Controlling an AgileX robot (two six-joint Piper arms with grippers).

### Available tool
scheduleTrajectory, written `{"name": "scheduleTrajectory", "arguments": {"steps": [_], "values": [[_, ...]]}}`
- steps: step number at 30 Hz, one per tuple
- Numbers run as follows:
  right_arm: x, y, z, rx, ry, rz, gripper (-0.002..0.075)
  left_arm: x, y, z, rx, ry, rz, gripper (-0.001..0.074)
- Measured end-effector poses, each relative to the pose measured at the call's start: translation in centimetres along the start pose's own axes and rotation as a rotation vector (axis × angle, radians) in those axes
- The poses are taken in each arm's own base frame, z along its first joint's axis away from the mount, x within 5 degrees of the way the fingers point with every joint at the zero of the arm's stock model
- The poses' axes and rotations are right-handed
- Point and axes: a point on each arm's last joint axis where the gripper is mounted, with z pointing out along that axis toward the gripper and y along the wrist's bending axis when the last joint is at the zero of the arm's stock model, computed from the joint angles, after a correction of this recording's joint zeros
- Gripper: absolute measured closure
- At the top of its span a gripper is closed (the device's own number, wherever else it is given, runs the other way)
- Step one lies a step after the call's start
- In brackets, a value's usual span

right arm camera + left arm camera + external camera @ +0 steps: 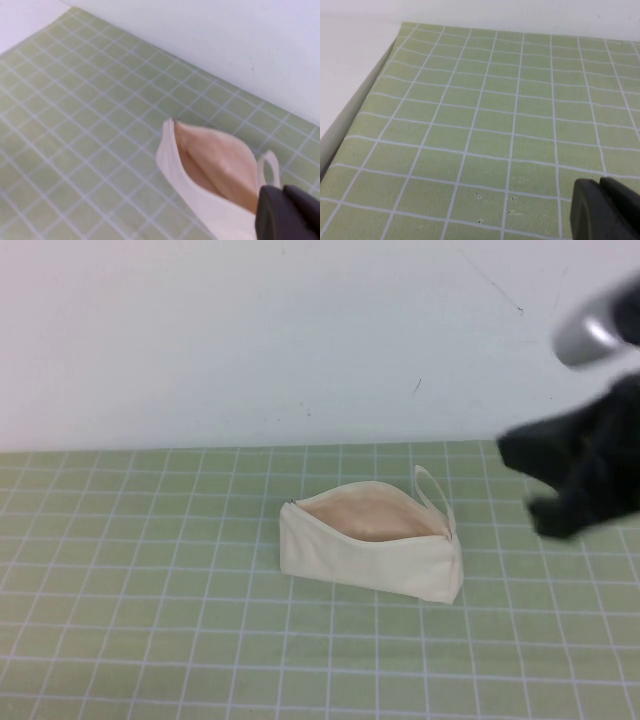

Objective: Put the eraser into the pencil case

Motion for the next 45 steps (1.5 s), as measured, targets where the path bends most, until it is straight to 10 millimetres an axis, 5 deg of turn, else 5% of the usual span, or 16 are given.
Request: {"name": "scheduleTrajectory", "arguments": {"steps": [13,17,21,26,45], "values": [[10.1,1.2,-7.7,-0.05,0.217,-0.077,0.0727,0.0,0.0,0.0,0.0,0.0,0.0,0.0738],[12.2,1.3,-8.7,-0.031,0.112,-0.078,0.0727,0.0,0.0,0.0,0.0,0.0,0.0,0.0738],[14.1,0.8,-8.9,0.055,-0.124,-0.14,0.0727,0.0,0.0,0.0,0.0,0.0,0.0,0.0738],[17.7,0.7,-9.2,0.095,-0.222,-0.193,0.0727,0.0,0.0,0.0,0.0,0.0,0.0,0.0738],[22.9,0.4,-9.8,0.189,-0.207,-0.113,0.0727,0.0,0.0,0.0,0.0,0.0,0.0,0.0738]]}}
